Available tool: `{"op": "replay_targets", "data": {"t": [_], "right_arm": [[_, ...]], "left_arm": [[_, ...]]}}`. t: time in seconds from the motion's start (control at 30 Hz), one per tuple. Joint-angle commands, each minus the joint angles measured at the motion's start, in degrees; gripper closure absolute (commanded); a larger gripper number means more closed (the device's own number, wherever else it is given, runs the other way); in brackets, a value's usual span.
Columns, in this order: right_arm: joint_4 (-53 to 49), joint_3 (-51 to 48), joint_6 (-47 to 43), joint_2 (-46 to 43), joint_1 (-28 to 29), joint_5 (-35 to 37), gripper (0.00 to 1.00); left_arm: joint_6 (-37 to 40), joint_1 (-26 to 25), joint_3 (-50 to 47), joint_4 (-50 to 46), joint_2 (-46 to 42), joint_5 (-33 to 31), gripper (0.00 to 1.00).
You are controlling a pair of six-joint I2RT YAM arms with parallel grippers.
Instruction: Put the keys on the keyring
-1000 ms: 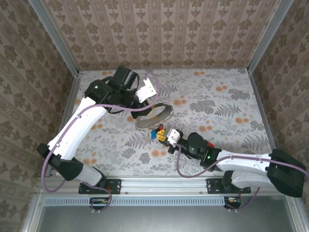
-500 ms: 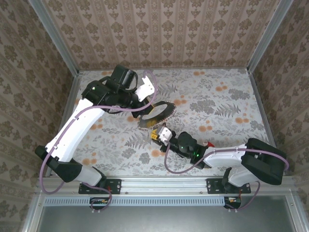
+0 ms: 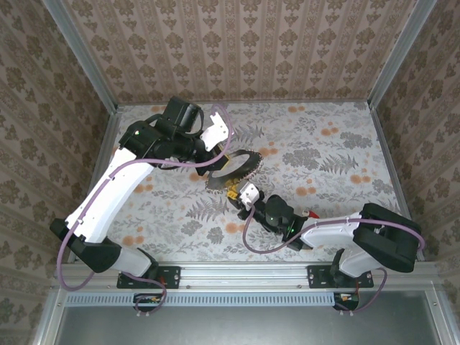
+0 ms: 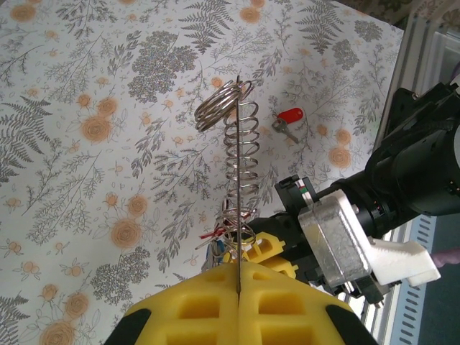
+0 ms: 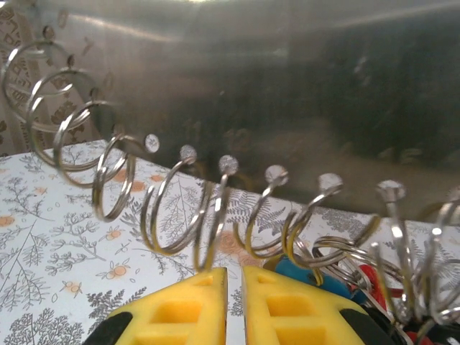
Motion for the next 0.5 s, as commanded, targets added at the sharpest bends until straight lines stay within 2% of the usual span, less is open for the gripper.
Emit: {"op": "replay_targets", "data": {"t": [0.0,0.47], "right_arm": [[3.0,-1.4,2.0,-1.6,-0.6,2.0,0.84],[2.4,-2.8,1.6,-5.2,-1.2,-1.1,0.81]], "left_arm": [[-0.9,-0.2,-0.4,1.6,-2.1,1.5,1.00],[-1.7,-0.2,-1.0,2.9,-2.3,1.4,1.00]]}}
